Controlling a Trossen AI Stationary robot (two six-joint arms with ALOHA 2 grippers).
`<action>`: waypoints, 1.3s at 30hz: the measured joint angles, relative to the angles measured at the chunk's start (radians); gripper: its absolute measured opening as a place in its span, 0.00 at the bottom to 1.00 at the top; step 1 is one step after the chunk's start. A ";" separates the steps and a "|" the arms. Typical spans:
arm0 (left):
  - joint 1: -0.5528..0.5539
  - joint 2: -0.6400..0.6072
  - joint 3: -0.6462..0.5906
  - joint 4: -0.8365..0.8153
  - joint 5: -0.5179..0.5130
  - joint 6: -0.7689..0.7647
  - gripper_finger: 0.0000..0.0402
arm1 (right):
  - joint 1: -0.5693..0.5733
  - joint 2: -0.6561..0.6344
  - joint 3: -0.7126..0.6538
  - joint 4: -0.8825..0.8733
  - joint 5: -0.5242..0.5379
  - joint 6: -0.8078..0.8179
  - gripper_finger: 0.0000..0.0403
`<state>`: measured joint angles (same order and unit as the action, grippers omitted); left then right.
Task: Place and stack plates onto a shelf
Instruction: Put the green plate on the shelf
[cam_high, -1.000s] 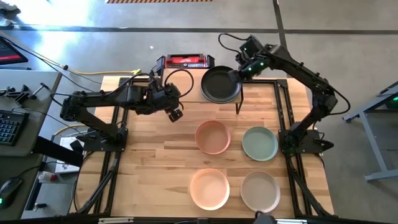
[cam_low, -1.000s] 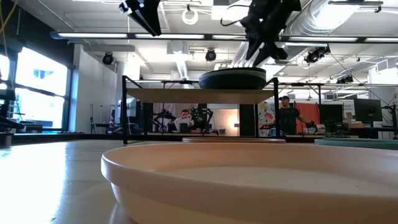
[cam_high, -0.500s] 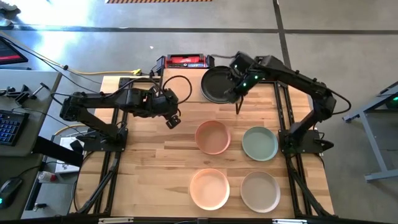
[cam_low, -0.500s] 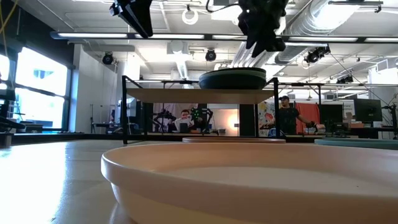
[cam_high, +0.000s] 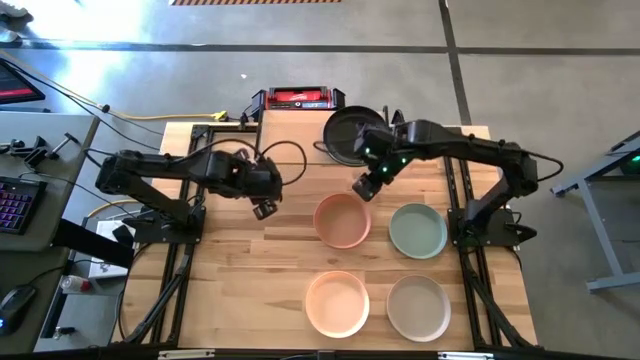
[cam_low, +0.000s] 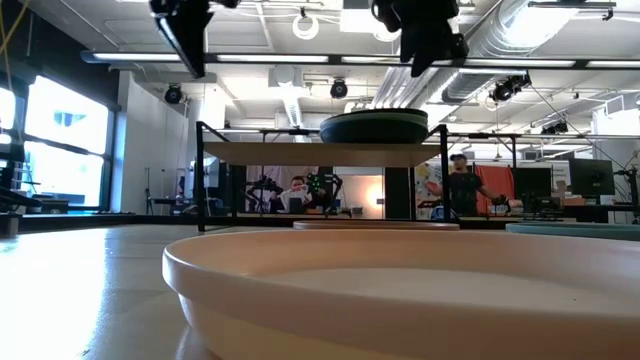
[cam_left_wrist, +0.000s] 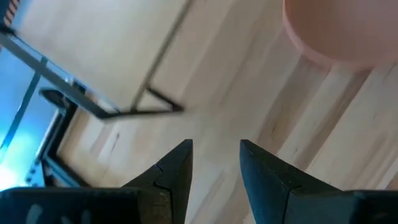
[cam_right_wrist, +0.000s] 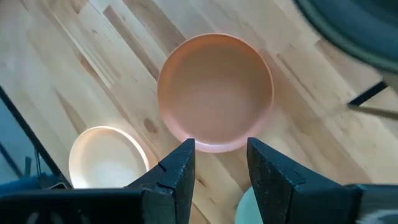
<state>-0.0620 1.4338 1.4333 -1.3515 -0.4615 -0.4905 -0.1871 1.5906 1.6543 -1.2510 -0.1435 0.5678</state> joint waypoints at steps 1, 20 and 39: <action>-0.006 0.001 -0.012 -0.014 0.007 -0.006 0.30 | 0.018 0.000 0.000 0.000 0.017 0.016 0.31; -0.186 0.000 -0.177 -0.034 0.050 -0.131 0.30 | 0.458 0.019 0.000 -0.079 0.262 0.555 0.31; -0.323 0.000 -0.225 -0.035 0.060 -0.329 0.30 | 0.640 0.223 0.000 -0.257 0.301 0.742 0.31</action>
<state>-0.3855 1.4342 1.2087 -1.3865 -0.4011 -0.8194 0.4532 1.8135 1.6543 -1.5084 0.1574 1.3096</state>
